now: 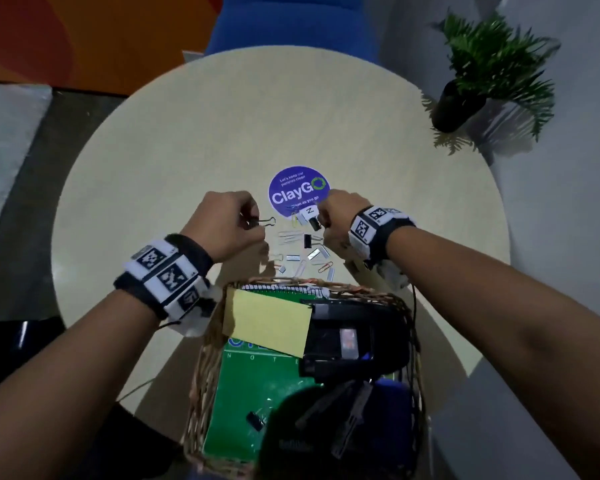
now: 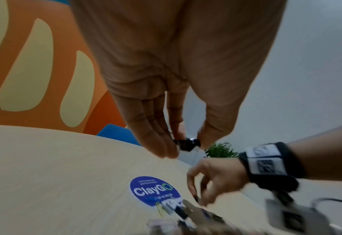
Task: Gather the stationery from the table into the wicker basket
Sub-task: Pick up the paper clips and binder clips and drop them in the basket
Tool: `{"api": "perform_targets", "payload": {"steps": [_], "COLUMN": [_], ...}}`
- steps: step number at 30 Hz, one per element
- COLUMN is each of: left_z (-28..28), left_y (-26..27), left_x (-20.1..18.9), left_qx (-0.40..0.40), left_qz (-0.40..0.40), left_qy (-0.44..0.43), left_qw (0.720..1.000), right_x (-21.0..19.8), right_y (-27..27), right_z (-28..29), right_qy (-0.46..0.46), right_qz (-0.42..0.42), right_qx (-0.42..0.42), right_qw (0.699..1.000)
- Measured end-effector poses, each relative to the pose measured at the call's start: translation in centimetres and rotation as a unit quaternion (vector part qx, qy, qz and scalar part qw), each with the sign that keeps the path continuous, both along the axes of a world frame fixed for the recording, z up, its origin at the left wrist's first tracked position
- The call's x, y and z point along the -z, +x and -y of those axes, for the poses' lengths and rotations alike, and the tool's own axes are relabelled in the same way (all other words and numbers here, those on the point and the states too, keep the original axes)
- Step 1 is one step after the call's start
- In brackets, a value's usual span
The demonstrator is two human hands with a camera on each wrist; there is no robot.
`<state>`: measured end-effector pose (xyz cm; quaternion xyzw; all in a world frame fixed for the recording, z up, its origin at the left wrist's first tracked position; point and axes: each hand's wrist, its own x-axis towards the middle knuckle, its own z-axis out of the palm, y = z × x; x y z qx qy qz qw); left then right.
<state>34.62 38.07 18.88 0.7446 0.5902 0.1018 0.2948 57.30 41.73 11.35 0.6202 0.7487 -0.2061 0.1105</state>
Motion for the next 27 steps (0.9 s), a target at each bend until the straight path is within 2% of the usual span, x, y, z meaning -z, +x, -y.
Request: {"api": "perform_targets", "payload": {"steps": [3,6,10,12,17,20,23,27], "left_z": [6.8,11.9,16.7,18.0,16.7,14.5,11.2,6.1], "left_y": [-2.5,-3.7,-3.8,-4.2,-5.9,-6.6,-6.4,-3.7], "left_x": [-1.3,-0.6,2.0,2.8,1.2,0.3,-0.3,-1.2], "left_qx": [0.026,0.063,0.125,0.137,0.073,0.035,0.022,0.050], "left_qz": [0.036,0.048,-0.001,-0.018,0.039,0.059,0.045,0.047], "left_qy": [-0.033,-0.069,-0.091,-0.088,-0.040,-0.027,-0.001,0.045], "left_qw": [0.998,0.994,0.988,0.987,0.996,0.997,0.999,0.997], "right_x": [-2.0,-4.9,-8.3,-9.6,-10.8,-10.5,-10.6,-11.1], "right_y": [0.0,-0.2,-2.0,-3.5,-6.6,-7.5,-7.1,-3.8], "right_z": [0.4,1.7,6.4,9.6,16.8,18.7,18.3,14.4], "right_qy": [0.019,0.035,0.031,0.015,-0.018,-0.029,-0.023,0.013], "right_qz": [-0.045,-0.067,-0.173,-0.202,-0.144,-0.140,-0.149,-0.151], "right_qx": [0.002,-0.013,-0.013,-0.047,-0.183,-0.221,-0.193,-0.072], "right_qw": [0.999,0.997,0.984,0.978,0.972,0.965,0.970,0.986]}}
